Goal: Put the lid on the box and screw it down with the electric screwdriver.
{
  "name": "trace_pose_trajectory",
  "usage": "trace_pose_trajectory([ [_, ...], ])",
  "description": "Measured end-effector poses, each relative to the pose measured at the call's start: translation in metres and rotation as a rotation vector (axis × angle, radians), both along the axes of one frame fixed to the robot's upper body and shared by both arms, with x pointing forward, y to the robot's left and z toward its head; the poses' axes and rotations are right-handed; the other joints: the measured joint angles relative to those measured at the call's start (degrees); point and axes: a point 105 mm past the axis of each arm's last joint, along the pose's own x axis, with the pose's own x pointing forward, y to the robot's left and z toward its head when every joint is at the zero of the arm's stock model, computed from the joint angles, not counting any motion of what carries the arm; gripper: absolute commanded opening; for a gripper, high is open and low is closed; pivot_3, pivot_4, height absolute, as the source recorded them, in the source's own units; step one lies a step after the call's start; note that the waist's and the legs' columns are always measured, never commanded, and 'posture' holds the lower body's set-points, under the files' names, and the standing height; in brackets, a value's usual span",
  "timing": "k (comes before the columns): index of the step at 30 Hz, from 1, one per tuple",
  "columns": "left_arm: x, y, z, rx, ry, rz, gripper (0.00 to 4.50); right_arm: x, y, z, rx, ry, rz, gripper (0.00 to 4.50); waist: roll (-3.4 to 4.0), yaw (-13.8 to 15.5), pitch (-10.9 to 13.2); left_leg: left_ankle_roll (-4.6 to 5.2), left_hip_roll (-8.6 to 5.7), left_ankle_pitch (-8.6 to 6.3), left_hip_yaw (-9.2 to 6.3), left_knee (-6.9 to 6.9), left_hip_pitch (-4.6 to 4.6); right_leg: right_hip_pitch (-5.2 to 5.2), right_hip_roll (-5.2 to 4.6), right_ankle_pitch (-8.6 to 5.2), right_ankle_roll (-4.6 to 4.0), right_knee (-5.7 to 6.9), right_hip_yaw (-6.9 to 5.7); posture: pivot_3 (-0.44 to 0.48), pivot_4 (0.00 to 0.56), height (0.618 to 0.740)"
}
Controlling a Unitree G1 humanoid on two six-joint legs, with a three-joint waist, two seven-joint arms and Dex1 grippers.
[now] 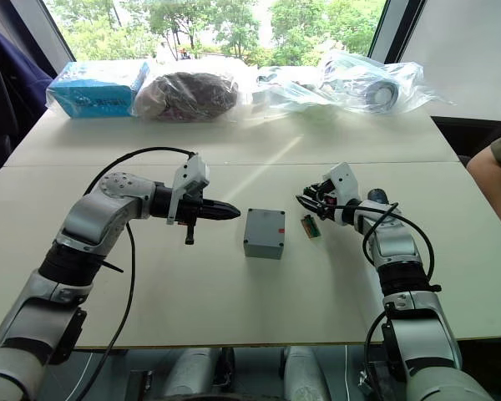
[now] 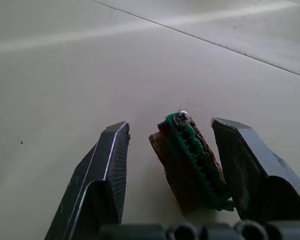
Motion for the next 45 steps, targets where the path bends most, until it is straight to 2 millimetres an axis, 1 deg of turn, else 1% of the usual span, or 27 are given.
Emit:
trace_pose_trajectory([
  [6, -0.0001, -0.0005, 0.0001, -0.002, -0.002, -0.002, 0.0, -0.001, 0.0023, 0.0057, 0.021, -0.006, 0.005, 2.54, 0.0, 0.05, 0.0, 0.0, 0.0, 0.0, 0.0, 0.0, 0.0, 0.0, 0.0, 0.0, 0.0, 0.0, 0.0, 0.0, 0.15, 0.74],
  [23, -0.0002, -0.0027, -0.0014, 0.0, -0.001, -0.003, 0.0, -0.0016, 0.0029, 0.0037, 0.047, 0.025, -0.002, 2.54, 0.0, 0.04, 0.0, 0.0, 0.0, 0.0, 0.0, 0.0, 0.0, 0.0, 0.0, 0.0, 0.0, 0.0, 0.0, 0.0, 0.15, 0.74],
  [26, -0.0002, -0.0027, -0.0015, 0.0, -0.001, -0.003, 0.0, -0.0015, 0.0029, 0.0037, 0.047, 0.024, -0.003, 1.77, 0.0, 0.04, 0.0, 0.0, 0.0, 0.0, 0.0, 0.0, 0.0, 0.0, 0.0, 0.0, 0.0, 0.0, 0.0, 0.0, 0.15, 0.74],
  [29, -0.0003, -0.0026, -0.002, 0.0, 0.001, -0.002, 0.0, -0.0011, 0.0026, 0.0037, 0.046, 0.023, -0.009, 0.59, 0.0, 0.03, 0.0, 0.0, 0.0, 0.0, 0.0, 0.0, 0.0, 0.0, 0.0, 0.0, 0.0, 0.0, 0.0, 0.0, 0.15, 0.74],
  [45, -0.0005, -0.0036, -0.0015, -0.002, -0.012, -0.009, 0.0, -0.0011, 0.0042, 0.0082, 0.043, 0.002, 0.001, 0.59, 0.0, 0.03, 0.0, 0.0, 0.0, 0.0, 0.0, 0.0, 0.0, 0.0, 0.0, 0.0, 0.0, 0.0, 0.0, 0.0, 0.15, 0.74],
])
